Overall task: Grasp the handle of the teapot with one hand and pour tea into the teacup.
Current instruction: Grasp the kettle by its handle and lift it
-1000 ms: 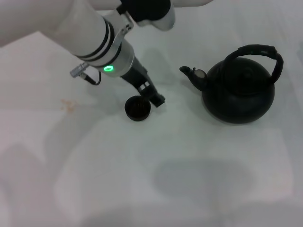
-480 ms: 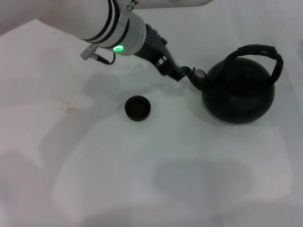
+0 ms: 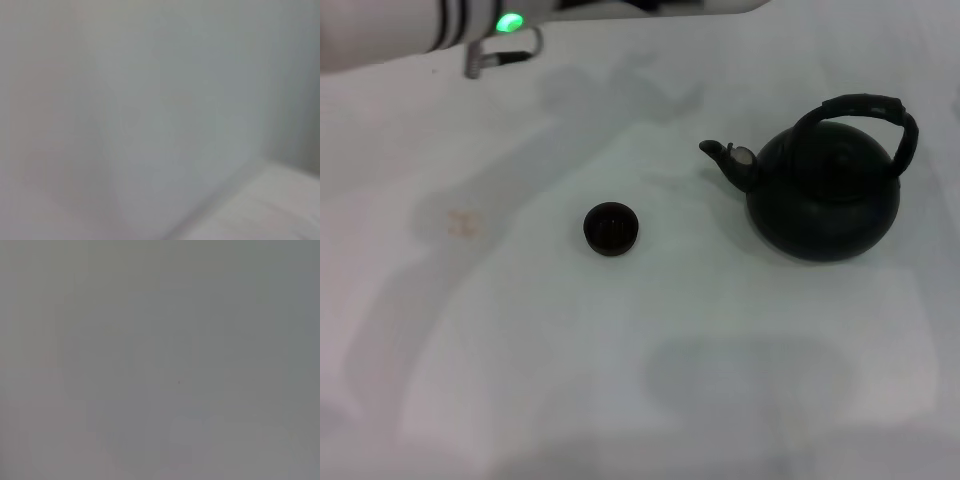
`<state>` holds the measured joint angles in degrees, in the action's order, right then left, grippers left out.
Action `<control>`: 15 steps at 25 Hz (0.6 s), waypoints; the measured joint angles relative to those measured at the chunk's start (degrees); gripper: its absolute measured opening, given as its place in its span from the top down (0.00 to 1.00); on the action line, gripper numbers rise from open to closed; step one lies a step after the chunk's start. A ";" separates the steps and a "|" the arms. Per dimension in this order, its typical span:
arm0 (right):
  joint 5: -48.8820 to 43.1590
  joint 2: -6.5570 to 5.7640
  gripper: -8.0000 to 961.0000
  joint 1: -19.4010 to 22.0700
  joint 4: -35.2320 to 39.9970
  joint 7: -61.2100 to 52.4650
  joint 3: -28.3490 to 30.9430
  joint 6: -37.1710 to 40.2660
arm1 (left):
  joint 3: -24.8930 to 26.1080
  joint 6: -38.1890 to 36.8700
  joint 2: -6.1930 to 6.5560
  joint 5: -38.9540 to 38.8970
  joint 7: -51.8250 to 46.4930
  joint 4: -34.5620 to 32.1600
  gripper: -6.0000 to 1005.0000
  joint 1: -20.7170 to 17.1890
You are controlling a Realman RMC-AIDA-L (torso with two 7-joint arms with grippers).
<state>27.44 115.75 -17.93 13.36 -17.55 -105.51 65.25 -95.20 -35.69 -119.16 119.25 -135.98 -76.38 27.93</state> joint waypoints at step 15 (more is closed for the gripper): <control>0.19 0.00 0.16 -0.08 0.45 -0.05 1.45 0.26 | 1.08 23.25 -0.09 -38.76 22.71 10.16 0.13 -10.51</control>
<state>27.63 115.75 -18.02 13.81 -17.60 -104.07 65.50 -94.12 -12.44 -119.25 80.48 -113.27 -66.21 17.42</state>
